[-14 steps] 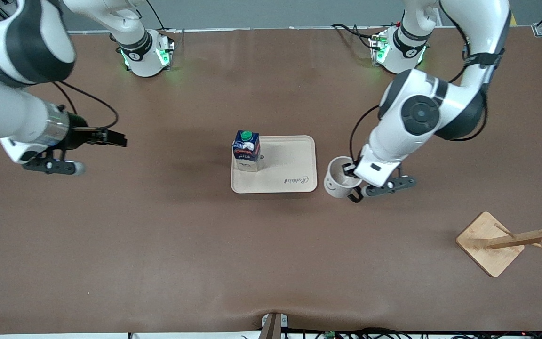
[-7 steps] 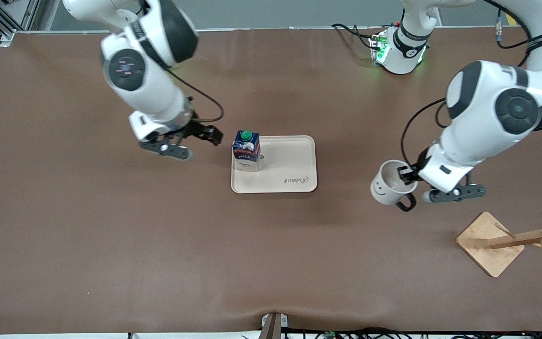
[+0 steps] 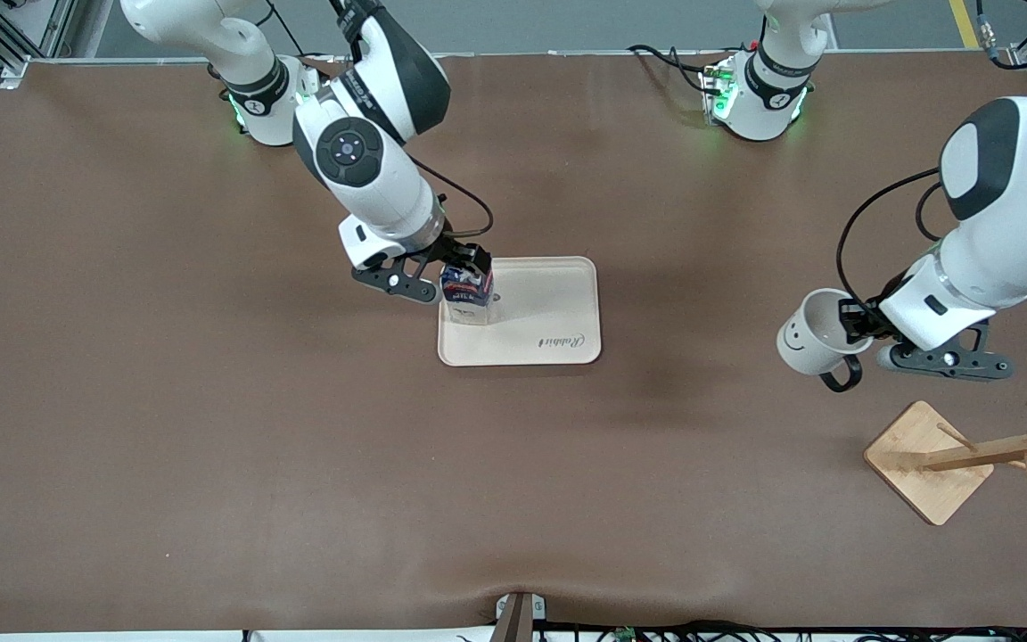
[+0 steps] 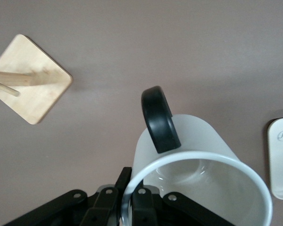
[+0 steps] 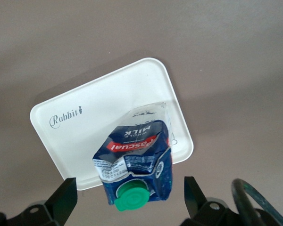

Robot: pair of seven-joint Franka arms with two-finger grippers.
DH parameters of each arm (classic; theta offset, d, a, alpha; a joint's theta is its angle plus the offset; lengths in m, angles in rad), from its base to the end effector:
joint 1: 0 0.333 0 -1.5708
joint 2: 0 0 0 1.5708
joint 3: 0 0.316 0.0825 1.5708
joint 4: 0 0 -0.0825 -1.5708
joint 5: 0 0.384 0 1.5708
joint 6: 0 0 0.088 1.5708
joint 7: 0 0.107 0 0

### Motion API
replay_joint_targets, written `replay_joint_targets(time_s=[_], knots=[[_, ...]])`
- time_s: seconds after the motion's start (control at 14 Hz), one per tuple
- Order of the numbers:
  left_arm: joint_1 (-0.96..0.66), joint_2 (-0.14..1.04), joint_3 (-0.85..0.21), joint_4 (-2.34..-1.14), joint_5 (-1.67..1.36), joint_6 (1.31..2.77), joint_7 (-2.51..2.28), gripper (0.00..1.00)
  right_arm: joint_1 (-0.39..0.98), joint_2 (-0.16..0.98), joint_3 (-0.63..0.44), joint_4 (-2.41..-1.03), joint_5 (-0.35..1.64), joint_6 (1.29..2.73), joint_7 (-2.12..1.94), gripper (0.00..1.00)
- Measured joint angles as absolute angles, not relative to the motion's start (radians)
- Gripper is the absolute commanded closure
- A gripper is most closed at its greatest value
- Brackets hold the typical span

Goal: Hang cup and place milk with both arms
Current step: 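Carry the mug toward the stand while the right gripper grasps the milk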

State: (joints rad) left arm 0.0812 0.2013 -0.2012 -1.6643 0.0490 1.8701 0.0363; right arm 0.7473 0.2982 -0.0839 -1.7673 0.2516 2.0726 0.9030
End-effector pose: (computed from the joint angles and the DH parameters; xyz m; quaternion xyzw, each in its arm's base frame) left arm 0.6203 -0.0622 0.4892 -0.9965 0.0831 -0.0045 0.0033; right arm 0.4926 0.4062 0.3965 -0.9794 0.1763 0.0659 0.0727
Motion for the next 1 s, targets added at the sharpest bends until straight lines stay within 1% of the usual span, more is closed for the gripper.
replay_joint_targets(time_s=[0.29, 0.57, 0.64, 0.71, 0.79, 0.86, 1.0], knots=[[0.111, 0.201, -0.201, -1.64, 0.099, 1.87, 0.12, 1.0, 0.766, 0.314, -0.085, -1.767, 0.251, 2.077, 0.907, 0.0], [0.136, 0.201, -0.2, -1.64, 0.102, 1.868, 0.136, 1.0, 0.808, 0.365, -0.087, -1.768, 0.221, 2.124, 0.914, 0.0], [0.141, 0.201, -0.2, -1.64, 0.102, 1.868, 0.138, 1.0, 0.814, 0.373, -0.087, -1.768, 0.2, 2.126, 0.919, 0.06], [0.146, 0.201, -0.2, -1.639, 0.102, 1.868, 0.139, 1.0, 0.815, 0.378, -0.087, -1.768, 0.187, 2.126, 0.922, 0.22], [0.15, 0.201, -0.2, -1.638, 0.102, 1.868, 0.139, 1.0, 0.815, 0.378, -0.088, -1.768, 0.18, 2.126, 0.923, 0.64], [0.154, 0.201, -0.2, -1.634, 0.103, 1.868, 0.139, 1.0, 0.815, 0.378, -0.09, -1.768, 0.176, 2.126, 0.923, 0.99], [0.167, 0.203, -0.2, -1.624, 0.103, 1.868, 0.139, 1.0, 0.815, 0.378, -0.092, -1.767, 0.174, 2.125, 0.923, 1.0]])
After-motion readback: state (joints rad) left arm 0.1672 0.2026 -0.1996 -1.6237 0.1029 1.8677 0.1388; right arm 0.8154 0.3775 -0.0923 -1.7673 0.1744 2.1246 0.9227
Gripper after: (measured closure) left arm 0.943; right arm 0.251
